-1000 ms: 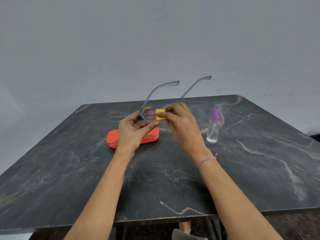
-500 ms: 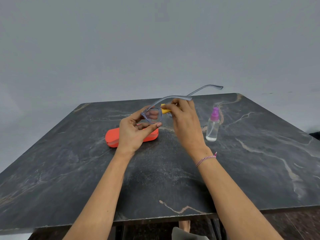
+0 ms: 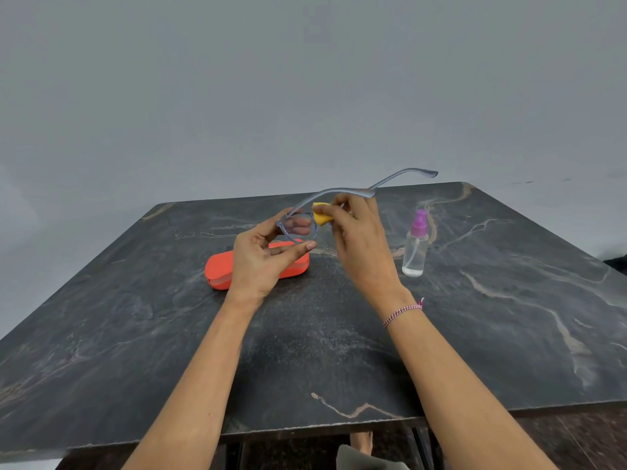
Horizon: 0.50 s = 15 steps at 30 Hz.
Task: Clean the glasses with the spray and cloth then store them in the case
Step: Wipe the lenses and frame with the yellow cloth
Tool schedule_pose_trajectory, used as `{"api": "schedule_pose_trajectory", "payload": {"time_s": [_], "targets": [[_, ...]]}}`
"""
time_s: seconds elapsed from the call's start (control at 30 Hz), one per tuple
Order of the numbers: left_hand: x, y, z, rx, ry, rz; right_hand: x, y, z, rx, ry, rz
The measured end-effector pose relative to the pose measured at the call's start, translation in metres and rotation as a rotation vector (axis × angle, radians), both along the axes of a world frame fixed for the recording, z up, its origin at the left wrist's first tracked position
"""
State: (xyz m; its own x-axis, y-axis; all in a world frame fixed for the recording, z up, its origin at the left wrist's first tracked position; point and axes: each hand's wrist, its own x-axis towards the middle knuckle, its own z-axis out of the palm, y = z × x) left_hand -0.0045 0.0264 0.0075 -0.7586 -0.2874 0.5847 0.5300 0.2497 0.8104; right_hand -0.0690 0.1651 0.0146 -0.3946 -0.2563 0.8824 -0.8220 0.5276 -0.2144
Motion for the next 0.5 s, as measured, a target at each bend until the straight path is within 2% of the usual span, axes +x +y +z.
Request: {"api": "schedule_pose_trajectory", "payload": {"time_s": [0.2, 0.33, 0.5], "targets": [[-0.0013, -0.002, -0.0001, 0.0, 0.005, 0.004, -0.0057, 0.0031, -0.0005, -0.033, -0.036, -0.036], [-0.0008, -0.0041, 0.0007, 0.005, 0.021, 0.009, 0.0015, -0.0017, 0.0003, 0.057, -0.023, 0.023], [-0.0005, -0.0083, 0.0035, 0.065, 0.03, 0.04, 0.0005, 0.0017, 0.0006, 0.059, -0.014, 0.018]]}}
